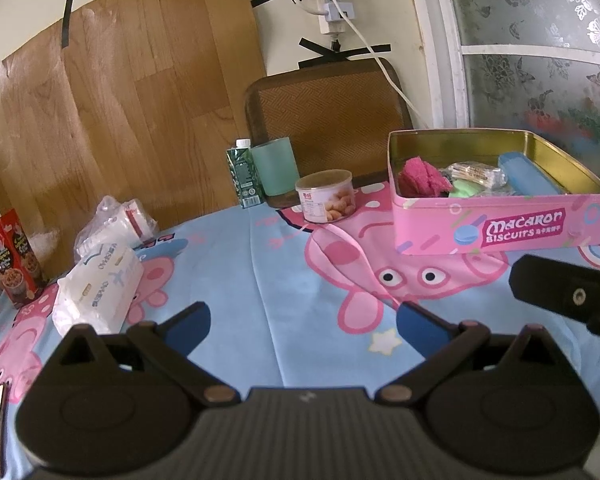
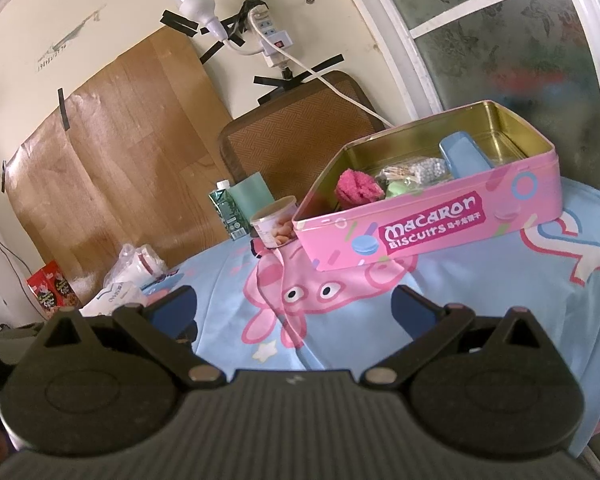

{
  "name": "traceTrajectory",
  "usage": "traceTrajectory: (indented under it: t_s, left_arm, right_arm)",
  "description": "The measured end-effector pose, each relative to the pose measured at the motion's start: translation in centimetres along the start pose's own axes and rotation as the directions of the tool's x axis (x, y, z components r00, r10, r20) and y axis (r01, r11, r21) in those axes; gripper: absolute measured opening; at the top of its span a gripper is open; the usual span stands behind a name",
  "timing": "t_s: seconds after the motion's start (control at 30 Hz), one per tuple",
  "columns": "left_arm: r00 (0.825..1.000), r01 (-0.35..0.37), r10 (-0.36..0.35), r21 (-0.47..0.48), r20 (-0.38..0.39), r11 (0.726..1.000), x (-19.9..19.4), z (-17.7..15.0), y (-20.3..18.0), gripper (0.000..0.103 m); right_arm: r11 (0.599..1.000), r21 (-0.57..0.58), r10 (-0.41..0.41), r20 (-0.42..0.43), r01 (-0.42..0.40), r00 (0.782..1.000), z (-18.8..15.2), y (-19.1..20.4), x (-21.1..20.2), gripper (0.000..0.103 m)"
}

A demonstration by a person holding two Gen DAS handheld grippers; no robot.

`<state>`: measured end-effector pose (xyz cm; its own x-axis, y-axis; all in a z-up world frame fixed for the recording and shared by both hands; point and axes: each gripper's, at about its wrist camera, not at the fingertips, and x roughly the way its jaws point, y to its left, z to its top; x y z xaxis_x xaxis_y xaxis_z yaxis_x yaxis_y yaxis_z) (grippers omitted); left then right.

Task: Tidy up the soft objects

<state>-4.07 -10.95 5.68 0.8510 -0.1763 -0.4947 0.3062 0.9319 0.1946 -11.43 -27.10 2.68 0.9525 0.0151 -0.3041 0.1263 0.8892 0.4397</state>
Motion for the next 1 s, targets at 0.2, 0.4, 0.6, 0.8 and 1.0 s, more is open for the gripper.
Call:
traceTrajectory:
  t_s: [0.2,0.4,0.6,0.8,1.0]
  left_arm:
    - [1.000,-0.006,0.006,0.005,0.001,1.000,-0.06,0.07,-0.01,0.103]
    - [1.000,-0.016,0.016,0.014,0.002,1.000,-0.05,-0.08,0.07,0.103]
    - [1.000,-0.022,0.022,0.021,0.005,1.000,-0.03,-0.14,0.01,0.103]
    - [1.000,-0.024,0.024,0.024,0.008,0.999,0.00,-0.17,0.23,0.103]
    - [0.999,-0.034,0.034,0.031,0.011,0.999,-0.11,-0.30,0.06,0.103]
  right_arm:
    - [1.000,0.003,0.000,-0.002,0.000,1.000,-0.03,-0.03,-0.02,0.103]
    - [1.000,0.006,-0.001,-0.001,0.001,1.000,-0.25,0.01,-0.04,0.103]
    - [1.000,0.008,0.001,-0.003,-0.001,1.000,-0.17,-0.10,-0.04,0.103]
    - [1.000,0.009,0.000,0.000,0.000,1.000,-0.40,0.02,-0.08,0.103]
    - [1.000,0.012,-0.001,0.000,0.001,1.000,-0.49,0.08,-0.13,0.103]
